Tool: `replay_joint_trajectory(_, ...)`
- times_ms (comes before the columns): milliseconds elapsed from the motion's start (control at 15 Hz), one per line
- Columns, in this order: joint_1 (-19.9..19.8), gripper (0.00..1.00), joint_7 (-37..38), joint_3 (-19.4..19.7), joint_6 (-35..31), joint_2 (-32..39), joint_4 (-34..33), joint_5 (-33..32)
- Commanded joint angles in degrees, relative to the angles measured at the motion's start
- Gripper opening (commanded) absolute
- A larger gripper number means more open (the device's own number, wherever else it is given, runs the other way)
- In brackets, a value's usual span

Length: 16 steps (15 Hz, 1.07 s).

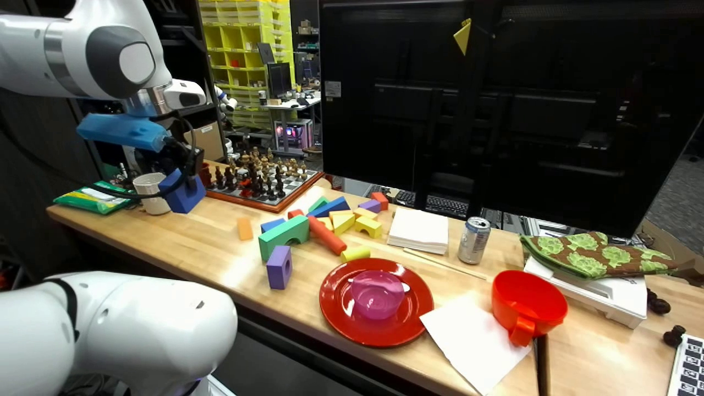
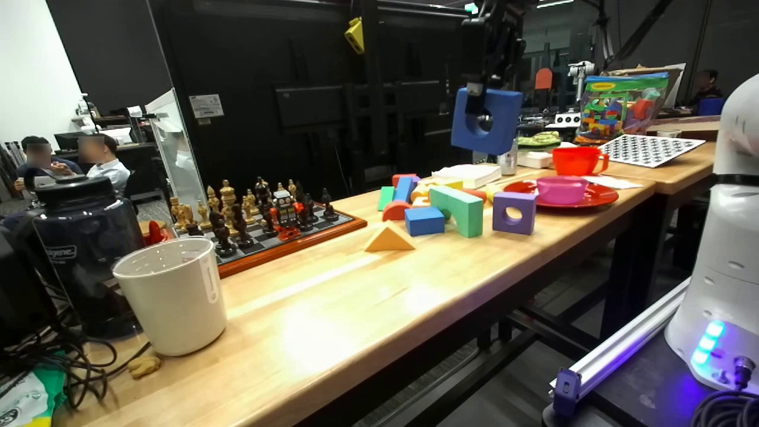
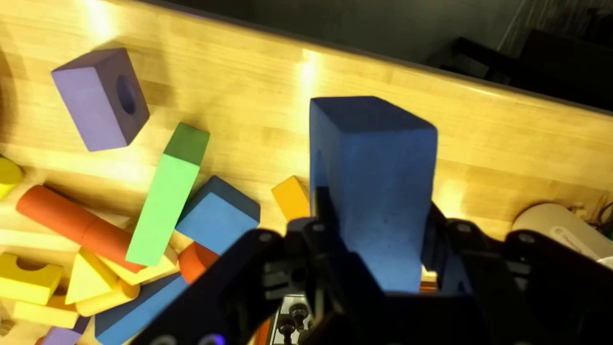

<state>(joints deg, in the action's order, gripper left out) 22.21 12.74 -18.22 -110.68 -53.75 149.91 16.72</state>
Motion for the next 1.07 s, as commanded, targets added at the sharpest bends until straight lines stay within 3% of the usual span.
replay_joint_trajectory(0,-2.67,0.16,-2.45,0.95,-1.98,0.72,-0.76,-0.41)
replay_joint_trajectory(600,-6.45,0.16,-6.02,8.3,-6.89,-1.49,3.11,0.91)
replay_joint_trajectory(800,-6.81,0.16,-5.86,9.02,-8.24,-0.95,4.48,1.31)
replay_joint_trajectory(1000,-6.99,0.16,-3.56,7.4,-11.21,-0.06,5.41,1.6)
